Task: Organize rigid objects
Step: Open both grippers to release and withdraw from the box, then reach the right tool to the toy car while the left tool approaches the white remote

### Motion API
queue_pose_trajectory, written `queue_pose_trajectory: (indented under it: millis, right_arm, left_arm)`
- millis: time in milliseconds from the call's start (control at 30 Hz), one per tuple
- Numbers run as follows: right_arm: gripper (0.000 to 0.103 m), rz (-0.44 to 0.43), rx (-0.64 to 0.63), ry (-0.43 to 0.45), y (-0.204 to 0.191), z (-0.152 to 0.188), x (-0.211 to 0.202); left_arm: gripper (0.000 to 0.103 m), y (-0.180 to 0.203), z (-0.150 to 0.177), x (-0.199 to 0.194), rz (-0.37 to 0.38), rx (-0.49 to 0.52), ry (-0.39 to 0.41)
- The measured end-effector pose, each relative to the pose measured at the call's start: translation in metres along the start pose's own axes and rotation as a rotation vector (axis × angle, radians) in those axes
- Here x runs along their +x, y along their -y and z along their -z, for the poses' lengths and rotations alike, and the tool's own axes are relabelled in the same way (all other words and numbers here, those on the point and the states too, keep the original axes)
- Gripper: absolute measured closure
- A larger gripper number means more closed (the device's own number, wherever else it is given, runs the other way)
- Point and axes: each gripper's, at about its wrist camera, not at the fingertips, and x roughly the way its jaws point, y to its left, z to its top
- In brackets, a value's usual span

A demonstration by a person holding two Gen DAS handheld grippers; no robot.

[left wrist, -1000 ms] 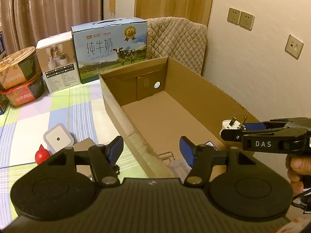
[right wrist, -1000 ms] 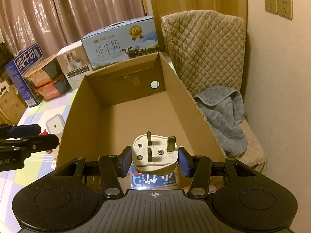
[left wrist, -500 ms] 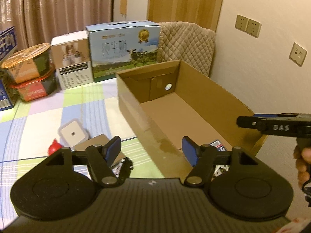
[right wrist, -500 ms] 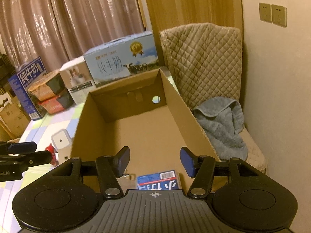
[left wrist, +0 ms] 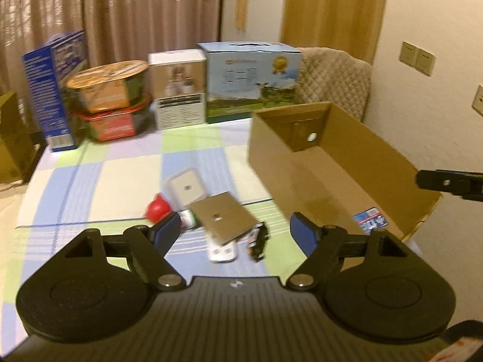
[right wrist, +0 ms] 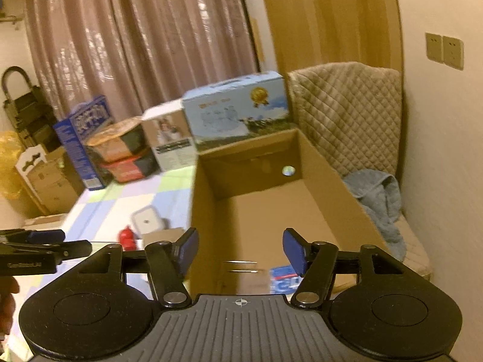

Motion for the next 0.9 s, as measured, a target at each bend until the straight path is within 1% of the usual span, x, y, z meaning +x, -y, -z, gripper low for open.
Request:
queue_pose_trajectory:
  millis: [133, 267, 500, 667, 900]
  right_arm:
    - [0.040, -0.034, -0.034, 0.018, -0.028, 0.004, -0.009]
    - [0.037, -0.062, -0.070, 0.034, -0.055, 0.012, -0.016]
    - [0.034, -0.088, -0.131, 0.034, -0.094, 0.041, -0.014]
    - [0.034, -0.080, -0.186, 0.022, -0.118, 0.067, 0.004]
    - [0.034, -0.071, -0.181, -0.042, -0.127, 0.093, 0.050]
  left_arm:
    - [0.024, -0.027, 0.013, -0.016, -0.046, -0.028, 0.000]
    - [0.022, -0.050, 0.026, -0.029, -0.077, -0.060, 0.003]
    - [0.019, -0.075, 0.044, -0.037, -0.125, -0.080, 0.000]
    - [0.018, -0.087, 0.057, -0.030, -0.138, -0.086, -0.017]
    - [0.017, -0.101, 0.074, -0.004, -0.143, -0.104, -0.052]
